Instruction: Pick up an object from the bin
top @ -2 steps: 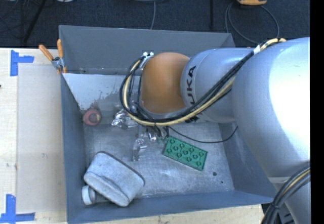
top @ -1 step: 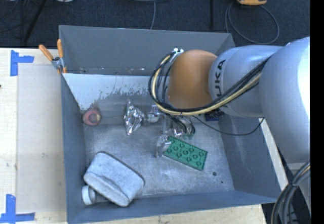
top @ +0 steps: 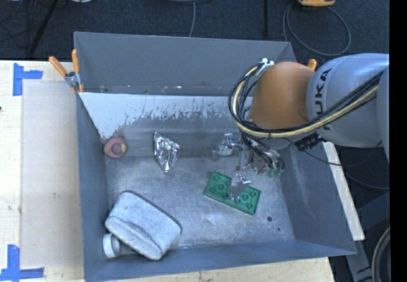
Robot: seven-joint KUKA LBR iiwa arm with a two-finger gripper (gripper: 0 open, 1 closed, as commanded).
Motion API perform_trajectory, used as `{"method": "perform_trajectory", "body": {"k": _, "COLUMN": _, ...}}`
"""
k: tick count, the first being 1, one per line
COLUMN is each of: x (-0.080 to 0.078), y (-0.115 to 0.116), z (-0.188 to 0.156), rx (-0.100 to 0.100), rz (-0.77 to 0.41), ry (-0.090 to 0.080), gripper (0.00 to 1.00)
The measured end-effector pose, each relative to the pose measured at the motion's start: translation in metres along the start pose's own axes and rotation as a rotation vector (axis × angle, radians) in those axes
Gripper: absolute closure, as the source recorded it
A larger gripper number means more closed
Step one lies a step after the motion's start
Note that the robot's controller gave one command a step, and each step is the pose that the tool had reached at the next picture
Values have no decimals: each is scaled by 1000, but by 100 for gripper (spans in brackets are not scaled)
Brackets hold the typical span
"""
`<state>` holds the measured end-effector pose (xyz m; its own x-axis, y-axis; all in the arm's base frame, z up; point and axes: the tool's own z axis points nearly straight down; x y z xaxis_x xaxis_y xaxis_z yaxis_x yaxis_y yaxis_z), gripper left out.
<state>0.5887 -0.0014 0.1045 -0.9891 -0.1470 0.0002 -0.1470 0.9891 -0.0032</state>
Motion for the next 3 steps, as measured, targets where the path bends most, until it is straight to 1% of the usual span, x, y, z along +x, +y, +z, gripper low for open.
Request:
{"method": "perform_trajectory", "body": {"k": 1, "x": 11, "y": -24, "z": 30, "rx": -10, "rz": -320, "ry": -5, "gripper": 0}}
{"method": "perform_trajectory", "body": {"k": 2, "x": 10, "y": -28, "z": 27, "rx": -4, "rz": -318, "ry": -4, "gripper": 100}}
{"method": "perform_trajectory", "body": {"k": 3, "x": 15, "y": 14, "z": -106, "rx": -2, "rz": -665, "ry": -8, "gripper": 100}}
